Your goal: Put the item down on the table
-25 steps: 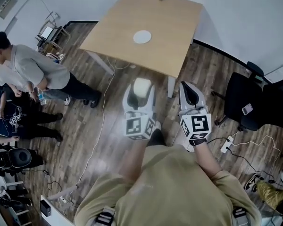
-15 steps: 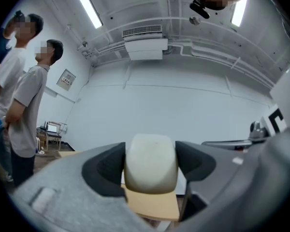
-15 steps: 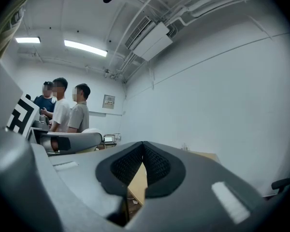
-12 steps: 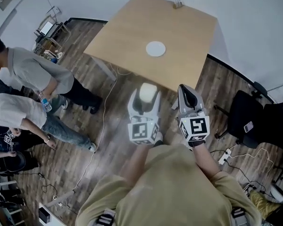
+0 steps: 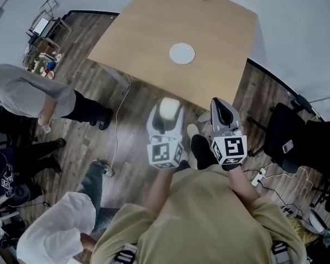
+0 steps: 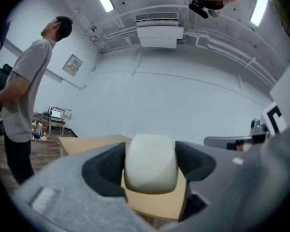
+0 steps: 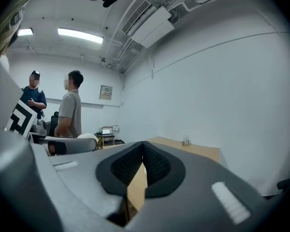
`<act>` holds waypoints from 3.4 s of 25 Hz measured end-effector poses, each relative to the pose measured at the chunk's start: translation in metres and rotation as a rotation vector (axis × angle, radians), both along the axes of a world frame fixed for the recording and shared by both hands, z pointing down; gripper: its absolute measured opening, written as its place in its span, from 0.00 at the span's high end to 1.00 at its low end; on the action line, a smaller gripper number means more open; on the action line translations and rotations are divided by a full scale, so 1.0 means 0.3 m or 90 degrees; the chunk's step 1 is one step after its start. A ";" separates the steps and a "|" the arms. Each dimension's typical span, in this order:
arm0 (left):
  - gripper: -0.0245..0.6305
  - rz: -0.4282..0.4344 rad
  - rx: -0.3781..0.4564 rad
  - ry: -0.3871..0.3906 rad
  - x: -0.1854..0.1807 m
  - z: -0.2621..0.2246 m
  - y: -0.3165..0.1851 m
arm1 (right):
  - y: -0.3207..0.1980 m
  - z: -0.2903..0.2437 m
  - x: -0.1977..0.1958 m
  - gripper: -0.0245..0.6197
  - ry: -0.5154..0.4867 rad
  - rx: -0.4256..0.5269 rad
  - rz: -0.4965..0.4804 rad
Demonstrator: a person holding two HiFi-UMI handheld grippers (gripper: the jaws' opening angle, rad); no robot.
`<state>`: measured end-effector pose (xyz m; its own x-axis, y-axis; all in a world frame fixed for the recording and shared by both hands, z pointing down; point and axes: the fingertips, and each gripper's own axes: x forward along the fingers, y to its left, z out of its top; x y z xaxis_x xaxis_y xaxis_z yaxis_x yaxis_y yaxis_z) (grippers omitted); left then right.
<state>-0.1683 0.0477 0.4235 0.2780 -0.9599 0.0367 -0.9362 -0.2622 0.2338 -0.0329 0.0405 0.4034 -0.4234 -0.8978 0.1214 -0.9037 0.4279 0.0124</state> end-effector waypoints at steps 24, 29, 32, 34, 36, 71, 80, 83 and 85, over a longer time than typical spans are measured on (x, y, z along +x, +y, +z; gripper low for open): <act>0.47 -0.043 -0.090 -0.021 0.151 0.032 -0.699 | -0.829 0.122 0.120 0.95 -0.122 -0.058 -0.068; 0.47 -0.029 -0.120 -0.054 0.146 0.152 -0.816 | -0.935 0.220 0.133 0.95 -0.109 -0.100 -0.047; 0.47 -0.004 -0.141 -0.067 0.160 0.227 -0.891 | -0.984 0.280 0.137 0.95 -0.098 -0.126 -0.037; 0.47 0.014 -0.158 -0.078 0.168 0.276 -0.942 | -1.016 0.320 0.133 0.95 -0.088 -0.148 -0.030; 0.47 0.032 -0.175 -0.092 0.171 0.325 -0.999 | -1.054 0.354 0.118 0.95 -0.078 -0.168 -0.024; 0.47 0.129 -0.363 -0.275 0.217 1.023 -1.373 | -1.220 0.707 0.134 0.95 -0.004 -0.331 -0.024; 0.56 0.091 -0.259 -0.226 0.234 0.693 -1.303 | -1.142 0.557 0.162 0.95 -0.031 -0.261 -0.034; 0.62 0.075 -0.219 -0.207 0.250 0.573 -1.243 | -1.104 0.504 0.182 0.95 -0.040 -0.234 -0.036; 0.64 0.062 -0.193 -0.195 0.261 0.501 -1.197 | -1.077 0.473 0.196 0.95 -0.046 -0.213 -0.040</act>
